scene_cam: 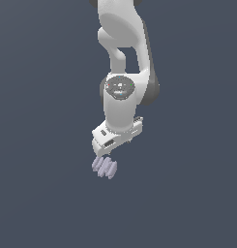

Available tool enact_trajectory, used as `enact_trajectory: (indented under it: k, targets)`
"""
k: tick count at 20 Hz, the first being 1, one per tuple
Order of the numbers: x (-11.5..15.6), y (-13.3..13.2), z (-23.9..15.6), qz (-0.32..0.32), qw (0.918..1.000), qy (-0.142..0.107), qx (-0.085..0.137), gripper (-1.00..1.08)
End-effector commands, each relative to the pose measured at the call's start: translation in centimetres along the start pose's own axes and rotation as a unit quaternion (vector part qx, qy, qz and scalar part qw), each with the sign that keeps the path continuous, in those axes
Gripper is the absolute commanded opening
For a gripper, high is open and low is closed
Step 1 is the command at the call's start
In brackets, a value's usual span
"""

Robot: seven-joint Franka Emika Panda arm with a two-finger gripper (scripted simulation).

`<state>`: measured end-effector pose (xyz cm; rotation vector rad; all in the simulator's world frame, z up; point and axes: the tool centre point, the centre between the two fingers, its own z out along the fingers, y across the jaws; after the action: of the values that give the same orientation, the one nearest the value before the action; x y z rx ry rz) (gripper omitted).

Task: Pick up the object and move it to a goal position.

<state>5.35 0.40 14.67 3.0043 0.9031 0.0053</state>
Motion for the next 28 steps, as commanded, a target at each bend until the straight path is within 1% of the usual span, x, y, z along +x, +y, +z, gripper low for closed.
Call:
enact_trajectory:
  k: [1, 4, 8, 17, 23, 28]
  targets:
    - [0.1, 0.8, 0.6, -0.031, 0.9995, 0.000, 0.000, 1.00]
    - [0.2, 1.8, 1.3, -0.066, 0.9978, -0.001, 0.000, 1.00]
    - [0.3, 3.1, 2.2, -0.113, 0.9936, -0.001, 0.000, 1.00]
    - [0.2, 5.9, 4.3, -0.210, 0.9777, -0.001, 0.002, 1.00]
    - [0.1, 7.1, 5.2, -0.251, 0.9680, -0.001, 0.002, 1.00]
    - [0.0, 7.7, 5.6, -0.269, 0.9631, 0.000, 0.003, 1.00]
